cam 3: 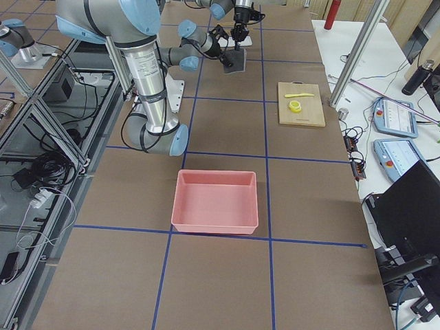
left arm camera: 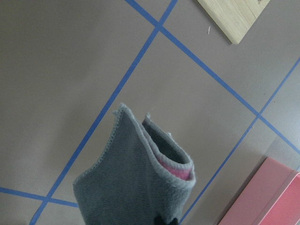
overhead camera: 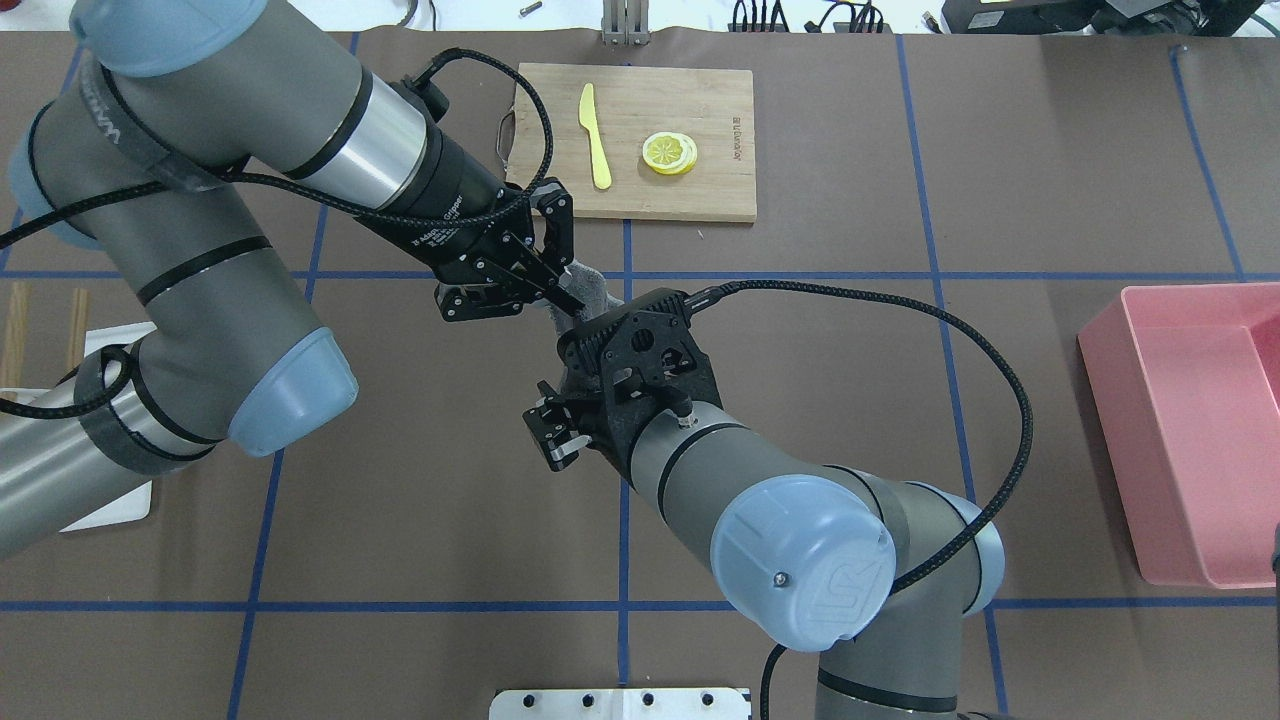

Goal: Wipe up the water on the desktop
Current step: 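Open the left gripper and withdraw it while the right gripper holds the cloth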

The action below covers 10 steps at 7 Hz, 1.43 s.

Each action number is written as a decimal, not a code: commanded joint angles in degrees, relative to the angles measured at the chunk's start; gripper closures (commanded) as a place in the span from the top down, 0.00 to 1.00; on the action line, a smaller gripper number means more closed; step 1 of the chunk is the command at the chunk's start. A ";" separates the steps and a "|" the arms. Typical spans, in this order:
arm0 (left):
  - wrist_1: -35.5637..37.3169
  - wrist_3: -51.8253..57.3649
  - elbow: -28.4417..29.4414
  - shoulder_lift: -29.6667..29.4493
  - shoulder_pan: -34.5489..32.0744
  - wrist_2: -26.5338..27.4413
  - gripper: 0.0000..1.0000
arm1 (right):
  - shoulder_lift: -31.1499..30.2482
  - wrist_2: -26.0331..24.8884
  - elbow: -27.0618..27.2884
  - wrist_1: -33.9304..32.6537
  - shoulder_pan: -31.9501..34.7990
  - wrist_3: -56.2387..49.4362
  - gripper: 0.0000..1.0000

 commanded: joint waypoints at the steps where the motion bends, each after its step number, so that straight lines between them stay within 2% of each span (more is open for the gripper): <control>1: -0.02 -0.73 -0.17 0.40 0.00 -0.01 0.00 | -0.33 -0.01 -0.12 1.51 -0.39 2.42 0.00; 2: -0.11 -0.64 0.09 0.57 0.00 -0.01 0.00 | -0.16 -0.01 -0.12 1.51 -0.48 3.30 0.00; 3: -0.20 -0.46 0.18 1.18 0.00 -0.01 0.06 | -0.24 0.08 -0.12 1.51 -0.66 4.61 0.00; 4: -0.20 -0.29 0.09 1.28 0.00 0.25 0.52 | -0.33 0.00 0.31 1.43 -0.57 4.80 0.00; 5: -0.20 0.23 0.35 1.54 -1.31 0.52 0.86 | -4.07 -0.09 1.80 0.99 -0.22 5.76 0.00; 6: -0.46 2.07 0.70 2.93 -5.93 0.35 0.97 | -9.77 0.17 4.42 0.55 -0.91 10.12 0.00; 7: -0.20 4.09 2.62 3.12 -9.89 0.26 0.97 | -14.09 1.82 5.58 -3.37 -2.23 15.29 0.00; 8: -0.11 6.20 4.55 4.25 -14.72 -0.09 0.97 | -14.39 9.24 5.59 -9.85 -2.41 17.26 0.00; 9: 0.06 8.74 6.23 4.35 -16.16 -0.09 0.97 | -14.22 14.53 4.72 -12.09 -1.98 18.06 0.00; 10: -0.11 8.94 6.59 4.96 -16.26 -0.09 0.97 | -14.22 22.15 3.06 -12.37 0.63 18.59 0.00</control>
